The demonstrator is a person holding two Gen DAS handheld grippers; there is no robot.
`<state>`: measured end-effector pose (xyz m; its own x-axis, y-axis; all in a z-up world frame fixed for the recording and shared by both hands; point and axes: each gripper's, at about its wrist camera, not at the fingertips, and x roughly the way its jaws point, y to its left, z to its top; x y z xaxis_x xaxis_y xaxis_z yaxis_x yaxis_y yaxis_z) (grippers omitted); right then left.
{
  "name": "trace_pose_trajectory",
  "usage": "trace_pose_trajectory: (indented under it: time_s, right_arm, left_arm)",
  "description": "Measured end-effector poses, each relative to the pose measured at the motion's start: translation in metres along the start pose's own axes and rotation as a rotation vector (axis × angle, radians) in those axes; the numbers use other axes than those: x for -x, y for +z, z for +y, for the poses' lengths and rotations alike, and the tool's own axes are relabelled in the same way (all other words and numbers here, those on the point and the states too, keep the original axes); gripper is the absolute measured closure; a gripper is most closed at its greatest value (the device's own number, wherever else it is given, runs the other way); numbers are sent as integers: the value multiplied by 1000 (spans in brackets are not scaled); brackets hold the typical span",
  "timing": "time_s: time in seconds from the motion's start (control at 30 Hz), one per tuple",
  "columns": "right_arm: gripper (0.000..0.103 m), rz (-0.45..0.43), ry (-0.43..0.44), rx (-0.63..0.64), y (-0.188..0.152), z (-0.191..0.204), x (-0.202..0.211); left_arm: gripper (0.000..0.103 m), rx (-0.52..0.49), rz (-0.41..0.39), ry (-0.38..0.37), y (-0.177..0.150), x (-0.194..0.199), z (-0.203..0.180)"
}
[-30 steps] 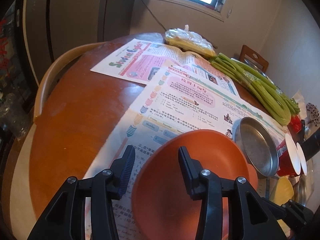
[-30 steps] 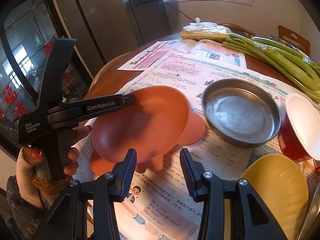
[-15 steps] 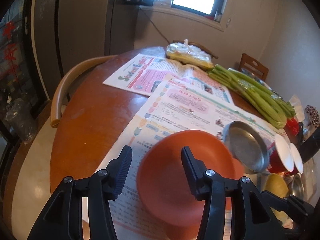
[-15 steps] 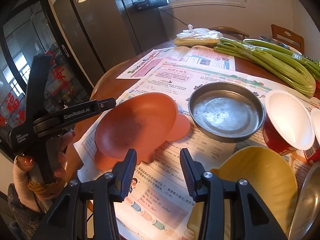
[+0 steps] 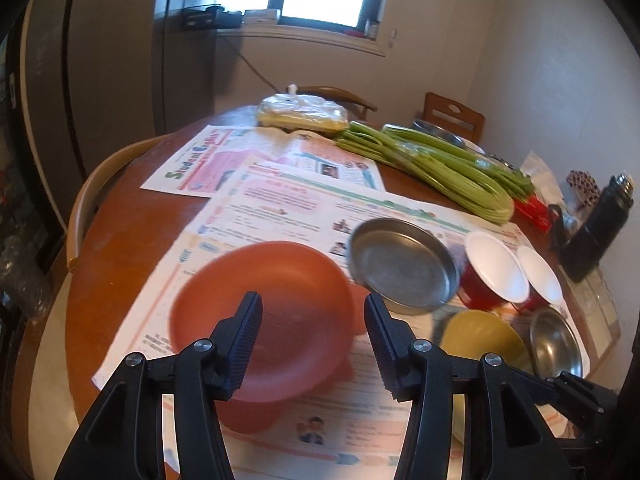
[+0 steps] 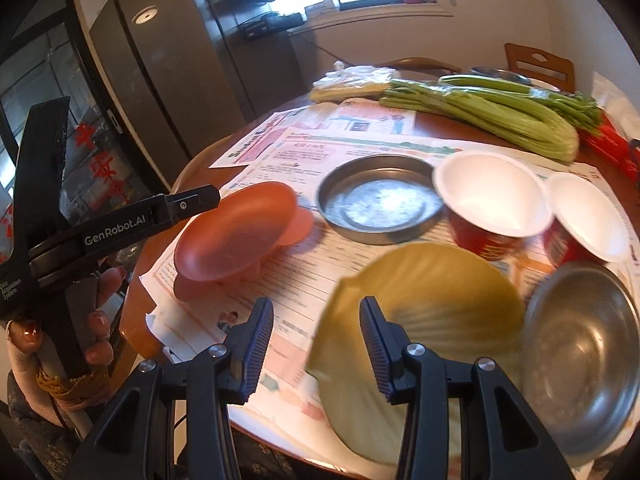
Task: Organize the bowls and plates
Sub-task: 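Lower the pink plate onto the worksheet and open the left tool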
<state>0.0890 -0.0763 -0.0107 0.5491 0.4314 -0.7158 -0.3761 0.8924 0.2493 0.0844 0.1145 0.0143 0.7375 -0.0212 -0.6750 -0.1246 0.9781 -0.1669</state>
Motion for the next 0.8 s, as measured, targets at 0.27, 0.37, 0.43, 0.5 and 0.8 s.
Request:
trace_pose_trajectory:
  time_s: [0.27, 0.37, 0.43, 0.5, 0.8]
  right_arm:
    - [57, -28, -41, -27, -12, -14, 28]
    - [57, -29, -45, -38, -19, -18, 35]
    - [57, -27, -57, -38, -24, -20, 39]
    - [57, -19, -69, -47, -29, -22, 41]
    - [57, 5, -82, -72, -42, -30, 41]
  left_arm:
    - [48, -73, 28, -26, -12, 4, -35]
    - [48, -87, 34, -29, -16, 4, -42]
    - [48, -97, 39, -36, -18, 4, -46]
    - [48, -107, 46, -38, -21, 4, -51]
    - [48, -149, 79, -65, -33, -4, -69]
